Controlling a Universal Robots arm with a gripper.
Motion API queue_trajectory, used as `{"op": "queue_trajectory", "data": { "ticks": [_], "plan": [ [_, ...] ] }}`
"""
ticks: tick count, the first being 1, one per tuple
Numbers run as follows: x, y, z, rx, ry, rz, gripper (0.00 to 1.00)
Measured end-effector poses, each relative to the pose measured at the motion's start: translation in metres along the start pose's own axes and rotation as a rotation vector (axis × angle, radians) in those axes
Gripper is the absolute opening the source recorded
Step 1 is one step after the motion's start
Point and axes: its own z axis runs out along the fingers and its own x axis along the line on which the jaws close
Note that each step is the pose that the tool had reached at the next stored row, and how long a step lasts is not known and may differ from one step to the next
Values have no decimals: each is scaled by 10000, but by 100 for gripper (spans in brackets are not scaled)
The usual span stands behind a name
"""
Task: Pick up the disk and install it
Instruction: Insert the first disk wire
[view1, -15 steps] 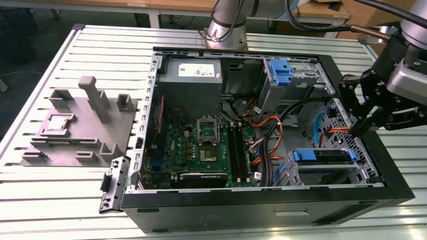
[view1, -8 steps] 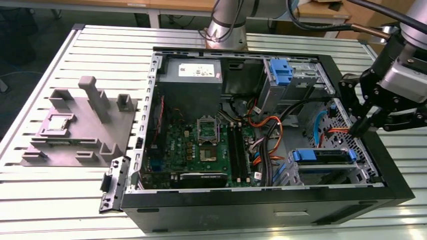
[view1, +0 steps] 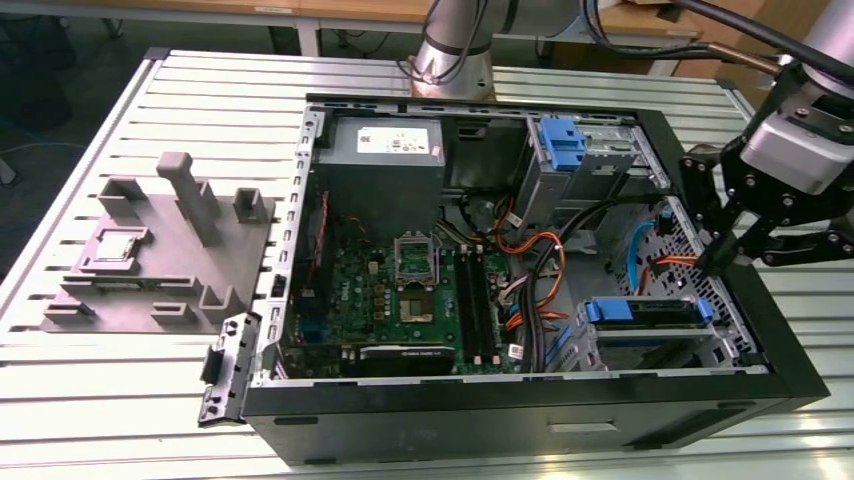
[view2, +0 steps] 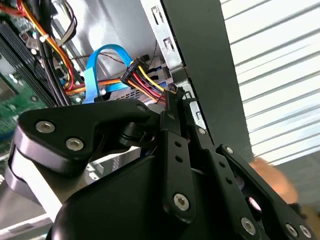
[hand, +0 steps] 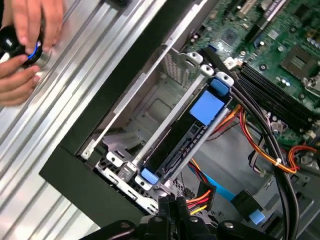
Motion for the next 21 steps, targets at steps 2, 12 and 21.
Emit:
{"op": "queue_trajectory", "data": {
  "ticks": [2, 12, 21],
  "plan": [
    [0, 0, 0, -32, 2, 358, 17],
    [-1, 0, 12, -189, 13, 2176, 17],
    [-73, 96, 13, -247, 17, 2846, 17]
  ]
}}
